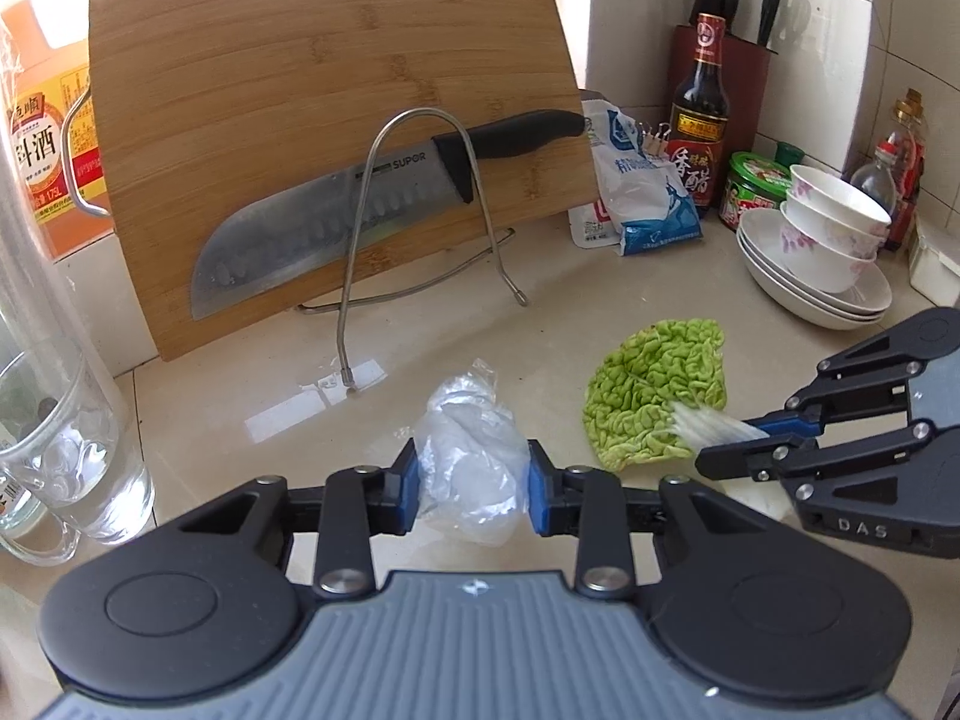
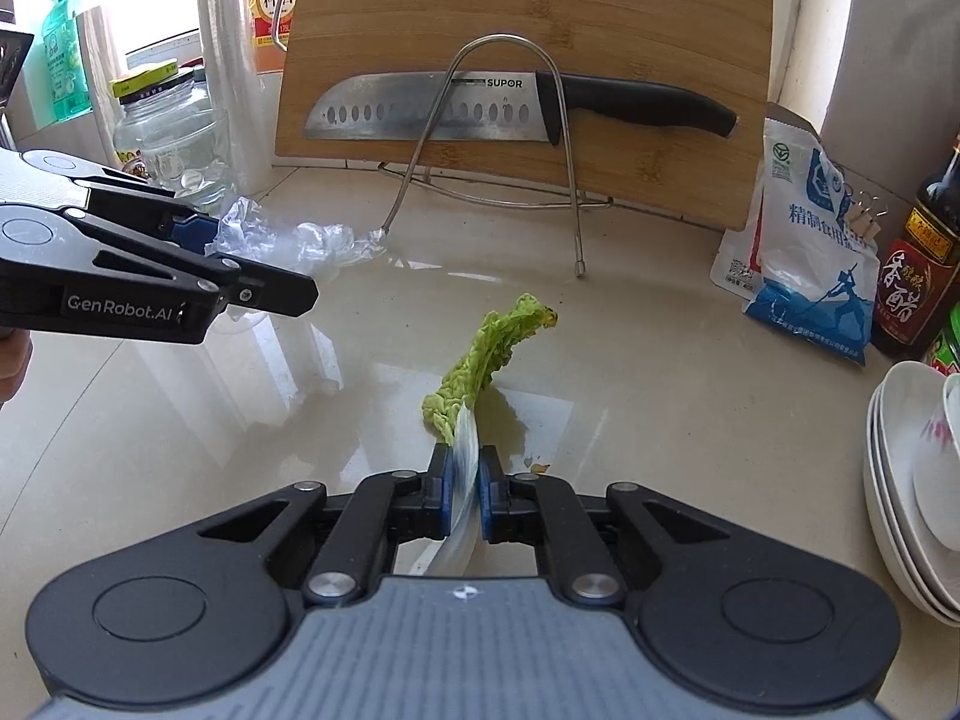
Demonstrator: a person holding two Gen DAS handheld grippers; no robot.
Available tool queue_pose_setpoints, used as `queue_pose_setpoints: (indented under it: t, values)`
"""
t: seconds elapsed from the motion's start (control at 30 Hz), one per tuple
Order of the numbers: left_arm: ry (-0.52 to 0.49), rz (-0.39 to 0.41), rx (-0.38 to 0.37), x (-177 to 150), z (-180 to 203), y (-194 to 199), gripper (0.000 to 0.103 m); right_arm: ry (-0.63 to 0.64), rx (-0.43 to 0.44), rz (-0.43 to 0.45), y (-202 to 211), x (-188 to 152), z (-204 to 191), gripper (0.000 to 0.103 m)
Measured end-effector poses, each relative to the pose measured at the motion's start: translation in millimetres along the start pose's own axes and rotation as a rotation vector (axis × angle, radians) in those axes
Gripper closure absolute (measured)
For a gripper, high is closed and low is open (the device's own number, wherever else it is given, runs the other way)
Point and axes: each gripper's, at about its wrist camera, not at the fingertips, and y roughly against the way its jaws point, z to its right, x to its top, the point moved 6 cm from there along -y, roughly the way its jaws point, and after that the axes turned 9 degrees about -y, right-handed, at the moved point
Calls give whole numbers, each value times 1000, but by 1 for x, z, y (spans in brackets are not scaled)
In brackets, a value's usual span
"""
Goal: Collect trash
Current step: 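Lift the bag and cabbage leaf and carry them over the bucket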
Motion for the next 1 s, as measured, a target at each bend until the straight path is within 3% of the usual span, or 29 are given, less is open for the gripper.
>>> queue_pose_setpoints:
  t: [0.27, 0.5, 1.0]
  values:
    - [-102, -22, -117, -3, 29, 30, 72, -83, -23, 19, 52, -21, 1, 93]
    - [-221, -28, -265, -7, 84, 60, 72, -174, -94, 39, 107, -63, 2, 92]
    - [-514, -5, -642, -28, 252, 115, 72, -532, -368, 41, 223, -216, 29, 92]
